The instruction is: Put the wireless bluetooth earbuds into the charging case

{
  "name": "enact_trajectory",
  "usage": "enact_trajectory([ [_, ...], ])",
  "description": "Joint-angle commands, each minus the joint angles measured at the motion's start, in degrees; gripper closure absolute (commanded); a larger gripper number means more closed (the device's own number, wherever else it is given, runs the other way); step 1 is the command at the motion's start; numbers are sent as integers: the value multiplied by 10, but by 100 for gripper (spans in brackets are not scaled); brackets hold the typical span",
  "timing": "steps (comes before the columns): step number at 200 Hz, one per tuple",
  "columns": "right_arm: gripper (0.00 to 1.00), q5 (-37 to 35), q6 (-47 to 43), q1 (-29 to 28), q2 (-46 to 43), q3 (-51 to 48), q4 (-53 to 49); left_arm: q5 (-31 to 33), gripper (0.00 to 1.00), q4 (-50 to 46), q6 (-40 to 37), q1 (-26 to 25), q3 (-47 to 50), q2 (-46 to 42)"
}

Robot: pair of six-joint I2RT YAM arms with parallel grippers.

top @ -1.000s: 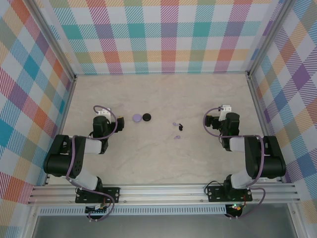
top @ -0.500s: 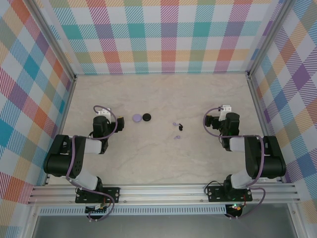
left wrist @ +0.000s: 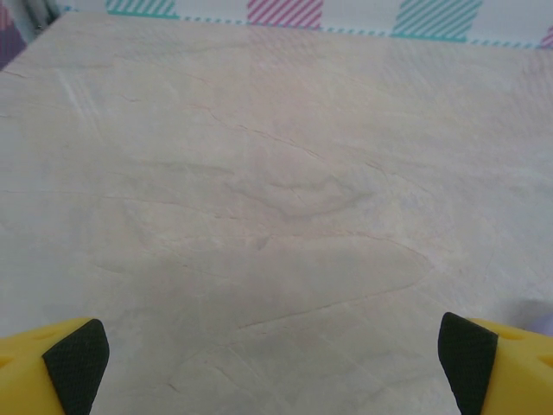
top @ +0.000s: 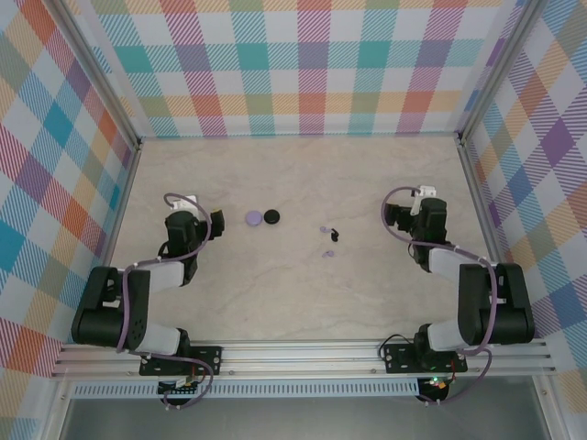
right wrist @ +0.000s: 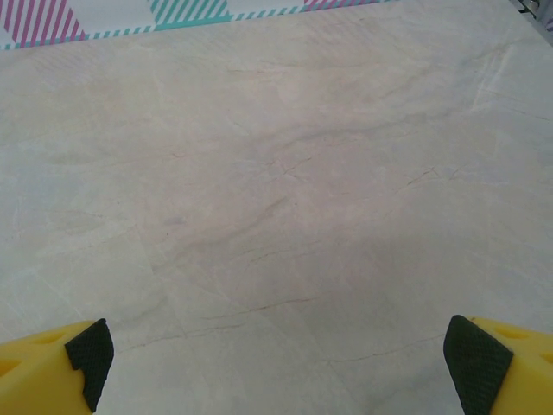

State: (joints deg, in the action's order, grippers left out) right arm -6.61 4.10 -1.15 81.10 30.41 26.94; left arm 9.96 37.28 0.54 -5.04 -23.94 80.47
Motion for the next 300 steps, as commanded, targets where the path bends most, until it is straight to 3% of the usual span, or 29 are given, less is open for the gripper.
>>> enact_trajectory([
  [1, 0, -6, 37, 3, -18, 43, -120, 33, 0, -82, 38, 9, -20, -43],
  [28, 0, 19, 62, 3, -20, 89, -220, 21, 0, -223, 62, 9, -66, -95],
  [53, 0, 47, 94, 3, -25, 129, -294, -28, 0, -328, 79, 9, -109, -126],
  [83, 0, 146, 119, 1, -23, 168, -346, -78, 0, -405, 146, 8, -141, -138],
  [119, 0, 226, 139, -22, 18, 220, -402, -168, 0, -467, 208, 8, -176, -109],
  [162, 0, 259, 119, -111, 74, 275, -429, -241, 5, -476, 241, 4, -187, -70],
  [215, 13, 273, 107, -210, 152, 365, -469, -287, 19, -480, 211, 3, -255, 49],
  [300, 17, 279, 123, -248, 169, 385, -476, -314, 39, -526, 173, -14, -452, 285],
])
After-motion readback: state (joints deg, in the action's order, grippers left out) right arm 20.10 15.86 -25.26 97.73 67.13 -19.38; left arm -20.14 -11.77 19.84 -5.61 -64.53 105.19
